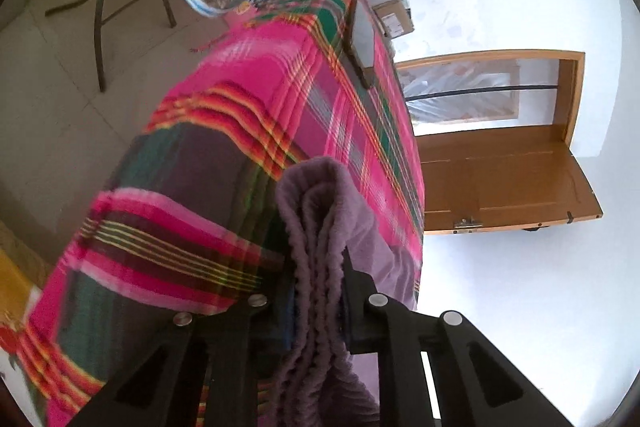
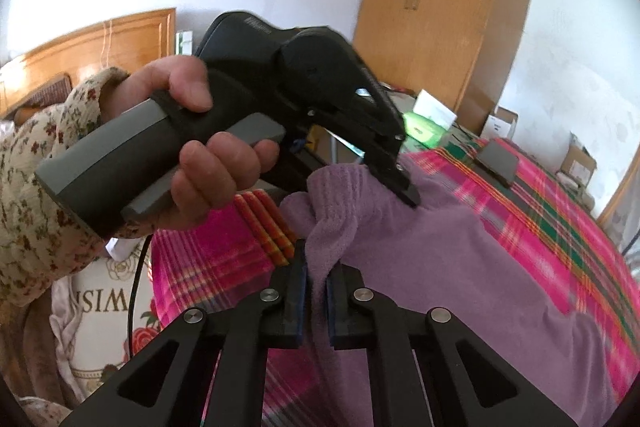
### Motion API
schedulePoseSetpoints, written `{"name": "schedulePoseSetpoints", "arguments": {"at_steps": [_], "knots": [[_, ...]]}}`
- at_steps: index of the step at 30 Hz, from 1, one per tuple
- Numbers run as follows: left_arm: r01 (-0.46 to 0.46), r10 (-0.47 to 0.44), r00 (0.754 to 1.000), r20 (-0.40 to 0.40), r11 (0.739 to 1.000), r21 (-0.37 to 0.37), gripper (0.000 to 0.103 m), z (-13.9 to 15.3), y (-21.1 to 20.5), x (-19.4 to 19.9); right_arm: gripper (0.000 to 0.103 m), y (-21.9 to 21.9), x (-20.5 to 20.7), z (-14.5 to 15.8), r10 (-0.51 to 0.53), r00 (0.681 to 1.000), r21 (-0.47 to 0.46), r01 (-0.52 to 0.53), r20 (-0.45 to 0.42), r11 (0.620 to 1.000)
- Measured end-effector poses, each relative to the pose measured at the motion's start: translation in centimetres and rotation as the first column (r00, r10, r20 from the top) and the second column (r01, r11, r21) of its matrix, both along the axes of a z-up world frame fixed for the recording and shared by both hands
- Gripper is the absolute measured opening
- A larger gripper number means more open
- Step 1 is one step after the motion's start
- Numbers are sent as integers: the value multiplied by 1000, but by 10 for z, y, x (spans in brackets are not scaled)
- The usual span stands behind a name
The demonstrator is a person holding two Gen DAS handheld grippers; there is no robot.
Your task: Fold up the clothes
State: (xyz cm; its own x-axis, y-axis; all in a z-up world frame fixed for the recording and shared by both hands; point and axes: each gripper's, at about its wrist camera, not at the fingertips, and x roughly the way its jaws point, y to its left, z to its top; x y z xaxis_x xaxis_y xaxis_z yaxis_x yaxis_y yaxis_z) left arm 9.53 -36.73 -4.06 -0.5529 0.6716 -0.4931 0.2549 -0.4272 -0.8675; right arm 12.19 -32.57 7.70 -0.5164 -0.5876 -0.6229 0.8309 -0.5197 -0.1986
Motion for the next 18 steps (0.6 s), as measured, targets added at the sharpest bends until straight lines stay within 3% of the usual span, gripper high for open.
{"name": "schedulePoseSetpoints", "arguments": {"at_steps": [12, 16, 18], "knots": [[-21, 21, 999, 29, 1000, 1, 17, -6, -8, 11, 7, -15, -8, -9, -1, 998, 34, -2, 65, 999], [-31, 32, 999, 4, 999, -39, 17, 10, -2, 20, 7, -13, -8, -7, 8, 998, 17, -9, 65, 1000], [-10, 5, 999, -37, 993, -121, 17, 26, 1, 19, 7, -14, -4, -7, 12, 999, 23, -14, 53, 1000]]}}
